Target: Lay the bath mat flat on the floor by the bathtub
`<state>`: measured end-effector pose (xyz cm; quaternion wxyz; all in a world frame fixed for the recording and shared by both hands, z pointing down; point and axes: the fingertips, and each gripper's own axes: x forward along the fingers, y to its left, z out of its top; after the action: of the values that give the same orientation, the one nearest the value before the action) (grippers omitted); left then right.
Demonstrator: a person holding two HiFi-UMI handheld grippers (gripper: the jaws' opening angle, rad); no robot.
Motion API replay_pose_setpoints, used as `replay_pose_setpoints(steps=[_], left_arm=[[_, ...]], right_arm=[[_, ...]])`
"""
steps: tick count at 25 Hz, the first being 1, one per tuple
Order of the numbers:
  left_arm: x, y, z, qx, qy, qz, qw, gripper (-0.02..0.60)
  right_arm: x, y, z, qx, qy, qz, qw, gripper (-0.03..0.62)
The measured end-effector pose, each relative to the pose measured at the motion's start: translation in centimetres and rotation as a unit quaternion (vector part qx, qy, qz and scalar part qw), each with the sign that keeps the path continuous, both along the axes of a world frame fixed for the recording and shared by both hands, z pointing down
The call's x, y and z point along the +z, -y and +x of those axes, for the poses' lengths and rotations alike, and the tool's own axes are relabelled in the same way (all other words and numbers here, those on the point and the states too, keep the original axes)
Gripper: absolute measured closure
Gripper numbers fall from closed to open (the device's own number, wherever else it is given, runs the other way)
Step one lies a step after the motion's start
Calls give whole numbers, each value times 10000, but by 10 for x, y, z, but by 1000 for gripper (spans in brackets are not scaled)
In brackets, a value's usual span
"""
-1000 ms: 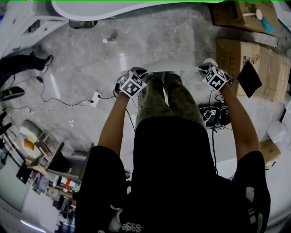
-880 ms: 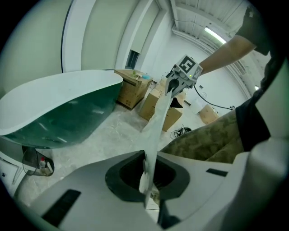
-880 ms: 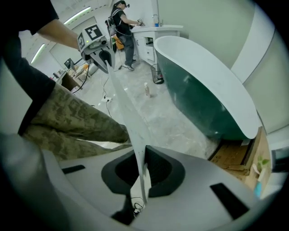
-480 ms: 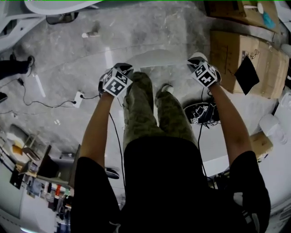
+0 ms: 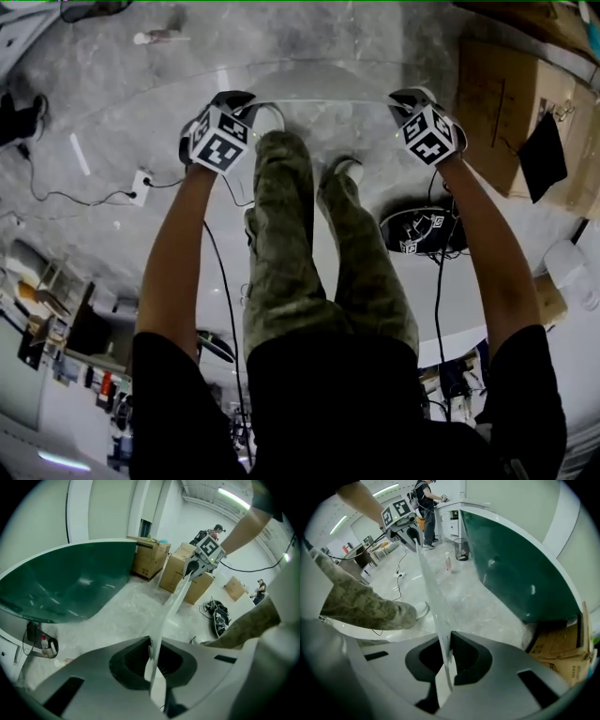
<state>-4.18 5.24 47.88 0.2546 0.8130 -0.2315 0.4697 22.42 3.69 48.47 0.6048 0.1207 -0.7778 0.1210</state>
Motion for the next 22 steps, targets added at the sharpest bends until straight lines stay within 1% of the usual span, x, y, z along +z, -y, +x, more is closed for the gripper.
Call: replay_pose_setpoints(steps=[3,5,8,12,16,22], left_arm=[[28,-12,4,286,201,21,9994,555],[47,-24,7,390,320,73,9987,555],[75,-38,11,327,455,152,9983,555],[107,-43,12,257,553,189,9980,555],[131,-40,13,405,635,197,9970,555],[158,-21,12,510,814,262,9950,555]], right_arm=[[27,-3,5,-191,-30,15,9998,565],[45,-7,8,-283,-41,23,9996,565],[71,-10,10,-353,-65,48,9993,565],[103,-11,11,-391,-47,65,9992,565],[128,-7,12,-402,-72,85,9991,565],[152,6,12,-496,-76,193,9986,565]])
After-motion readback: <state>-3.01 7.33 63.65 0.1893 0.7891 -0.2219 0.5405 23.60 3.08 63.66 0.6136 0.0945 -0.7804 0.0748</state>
